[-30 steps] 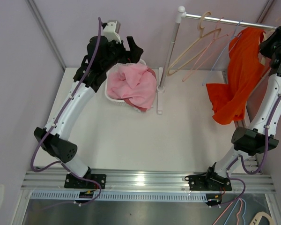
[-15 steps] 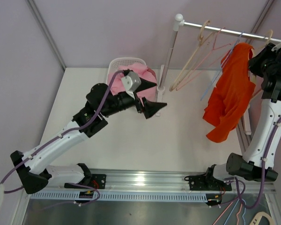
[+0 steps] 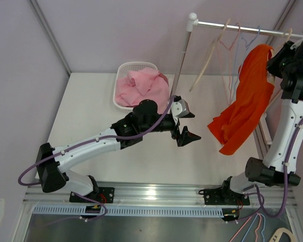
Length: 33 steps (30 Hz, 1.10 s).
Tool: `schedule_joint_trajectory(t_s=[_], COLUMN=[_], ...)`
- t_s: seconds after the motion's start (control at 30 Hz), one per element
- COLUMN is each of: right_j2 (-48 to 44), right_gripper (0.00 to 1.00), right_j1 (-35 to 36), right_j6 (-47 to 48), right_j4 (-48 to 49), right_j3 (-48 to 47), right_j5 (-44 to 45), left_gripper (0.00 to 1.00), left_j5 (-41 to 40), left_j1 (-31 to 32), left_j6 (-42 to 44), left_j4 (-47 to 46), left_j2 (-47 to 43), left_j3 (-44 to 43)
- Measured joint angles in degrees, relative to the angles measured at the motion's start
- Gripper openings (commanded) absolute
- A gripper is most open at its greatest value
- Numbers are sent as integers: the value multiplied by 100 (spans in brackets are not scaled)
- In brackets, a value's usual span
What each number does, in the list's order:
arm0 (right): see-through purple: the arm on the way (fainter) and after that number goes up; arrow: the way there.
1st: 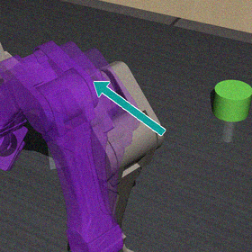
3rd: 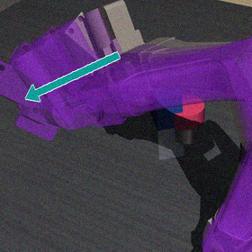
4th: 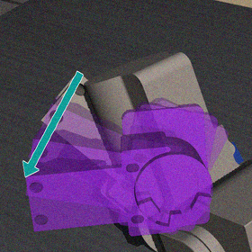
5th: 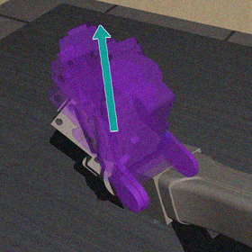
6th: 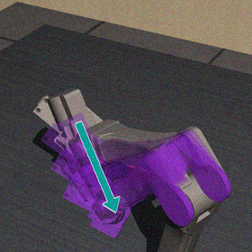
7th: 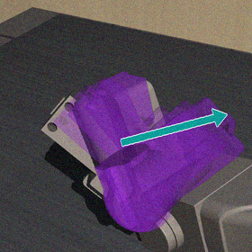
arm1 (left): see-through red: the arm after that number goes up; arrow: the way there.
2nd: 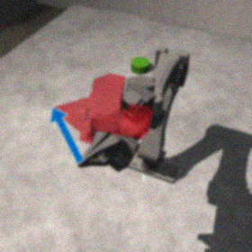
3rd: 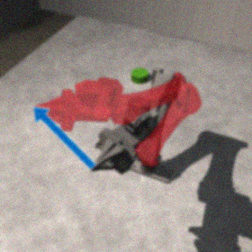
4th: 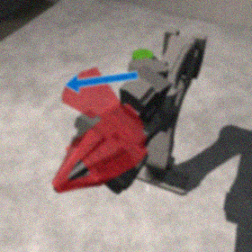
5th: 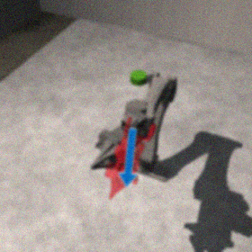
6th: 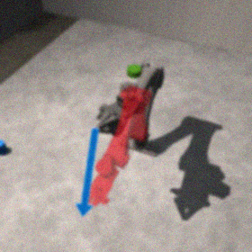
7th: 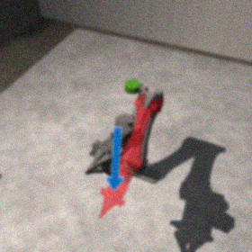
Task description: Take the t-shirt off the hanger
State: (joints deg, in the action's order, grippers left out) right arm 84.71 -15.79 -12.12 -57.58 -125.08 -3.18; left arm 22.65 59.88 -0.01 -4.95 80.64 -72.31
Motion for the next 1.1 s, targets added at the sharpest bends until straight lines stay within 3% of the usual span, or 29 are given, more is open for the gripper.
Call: schedule_joint_trajectory(t_s=[0.27, 1.1], right_j2=[1034, 1521], right_gripper=[0, 0], right_j1=[-96, -271], right_j6=[13, -127], right_j4=[-35, 470], right_j3=[-931, -1606], right_j5=[83, -387], left_gripper=[100, 99], left_j5=[-39, -24], left_j1=[0, 0], left_j6=[7, -22], left_j4=[-4, -326], left_j2=[-2, 466], left_j3=[-2, -328])
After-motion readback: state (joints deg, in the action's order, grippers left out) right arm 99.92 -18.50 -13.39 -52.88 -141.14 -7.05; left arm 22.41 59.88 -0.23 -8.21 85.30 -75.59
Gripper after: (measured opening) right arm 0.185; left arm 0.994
